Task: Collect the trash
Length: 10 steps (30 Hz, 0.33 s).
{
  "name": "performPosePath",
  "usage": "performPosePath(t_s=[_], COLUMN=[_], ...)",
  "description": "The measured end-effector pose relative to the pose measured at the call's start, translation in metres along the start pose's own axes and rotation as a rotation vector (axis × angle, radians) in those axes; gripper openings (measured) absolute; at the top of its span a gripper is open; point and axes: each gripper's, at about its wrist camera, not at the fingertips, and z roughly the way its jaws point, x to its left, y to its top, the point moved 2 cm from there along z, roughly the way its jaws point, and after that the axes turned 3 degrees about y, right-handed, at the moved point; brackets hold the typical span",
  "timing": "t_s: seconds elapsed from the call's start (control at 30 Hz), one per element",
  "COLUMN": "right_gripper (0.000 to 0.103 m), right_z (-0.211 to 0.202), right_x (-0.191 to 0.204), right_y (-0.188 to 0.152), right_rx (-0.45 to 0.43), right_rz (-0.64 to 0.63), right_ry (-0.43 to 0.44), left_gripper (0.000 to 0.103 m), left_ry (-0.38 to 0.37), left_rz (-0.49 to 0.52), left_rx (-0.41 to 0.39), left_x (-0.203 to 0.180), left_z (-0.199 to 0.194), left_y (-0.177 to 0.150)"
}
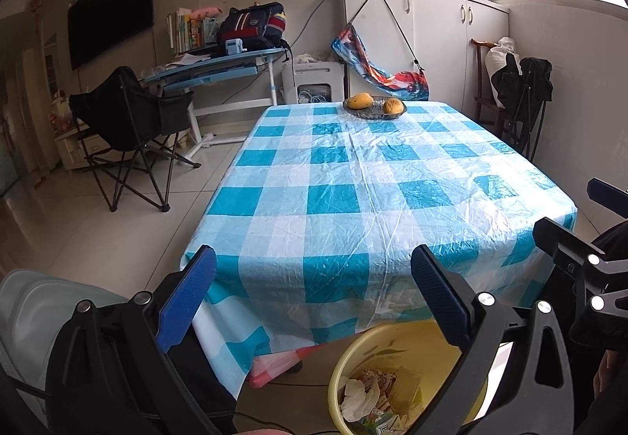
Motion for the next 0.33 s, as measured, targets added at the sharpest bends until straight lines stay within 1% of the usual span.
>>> performPosePath(t_s=[0.07,0.17,0.27,0.33], right_gripper=[0.097,0.097,0.097,0.097], right_z=[-0.001,-0.002,-0.004,-0.004], right_x=[-0.002,-0.006,-0.011,-0.014], right_y=[0.0,0.001,0.001,0.0], right_rx=[-0.005,-0.011,-0.014,-0.011], right_rz=[0.003,0.005,0.014,0.026], right_ry=[-0.009,-0.024,-0.032,-0.033], left_gripper=[0.096,0.096,0.096,0.096], left_ry=[0.0,0.01,0.011,0.006], left_rz=[0.002,0.051,0.051,0.045], left_rx=[0.012,0.064,0.078,0.073], left_x=[-0.001,-0.009,-0.013,-0.013], left_z=[0.002,0.008,0.007,0.007], left_y=[0.0,0.001,0.001,0.002])
